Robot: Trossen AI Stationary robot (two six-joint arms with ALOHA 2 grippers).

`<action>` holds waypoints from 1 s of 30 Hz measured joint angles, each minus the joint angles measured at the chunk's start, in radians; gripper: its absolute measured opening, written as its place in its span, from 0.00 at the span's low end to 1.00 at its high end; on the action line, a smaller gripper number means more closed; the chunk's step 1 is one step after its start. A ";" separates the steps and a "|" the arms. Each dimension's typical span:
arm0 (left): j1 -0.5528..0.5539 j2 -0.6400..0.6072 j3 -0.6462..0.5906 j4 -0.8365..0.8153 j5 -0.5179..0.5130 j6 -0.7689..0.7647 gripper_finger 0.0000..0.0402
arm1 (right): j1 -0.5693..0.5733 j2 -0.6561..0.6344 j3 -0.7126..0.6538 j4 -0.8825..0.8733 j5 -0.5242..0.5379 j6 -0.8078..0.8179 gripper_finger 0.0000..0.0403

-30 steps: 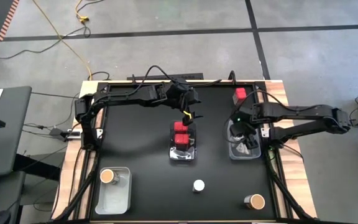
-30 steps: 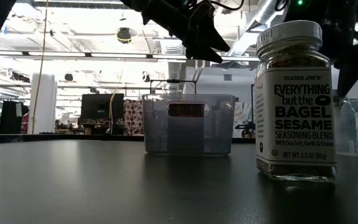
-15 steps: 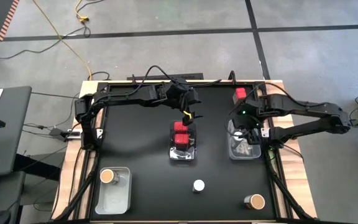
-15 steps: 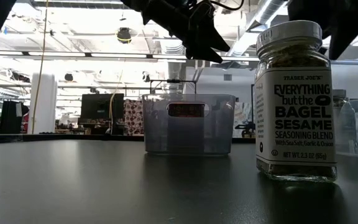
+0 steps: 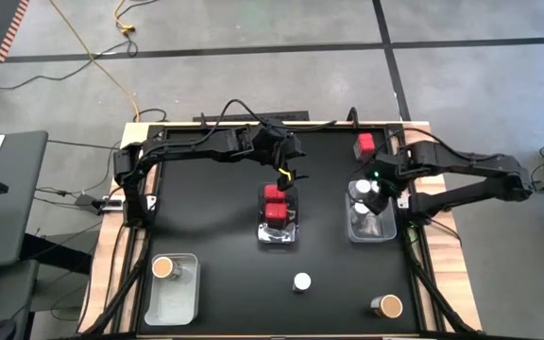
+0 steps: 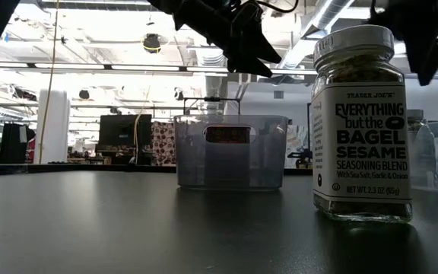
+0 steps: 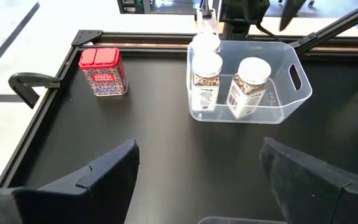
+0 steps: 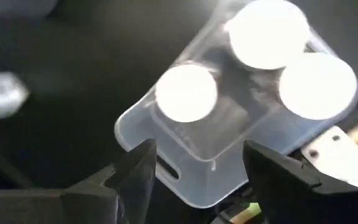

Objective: Sort spices by type
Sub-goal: Put the white seasoning bottle into the transparent bin

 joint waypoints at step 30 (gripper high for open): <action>0.002 0.000 0.000 -0.122 0.000 0.097 0.80 | 0.994 0.520 -0.001 -0.043 0.692 1.438 0.66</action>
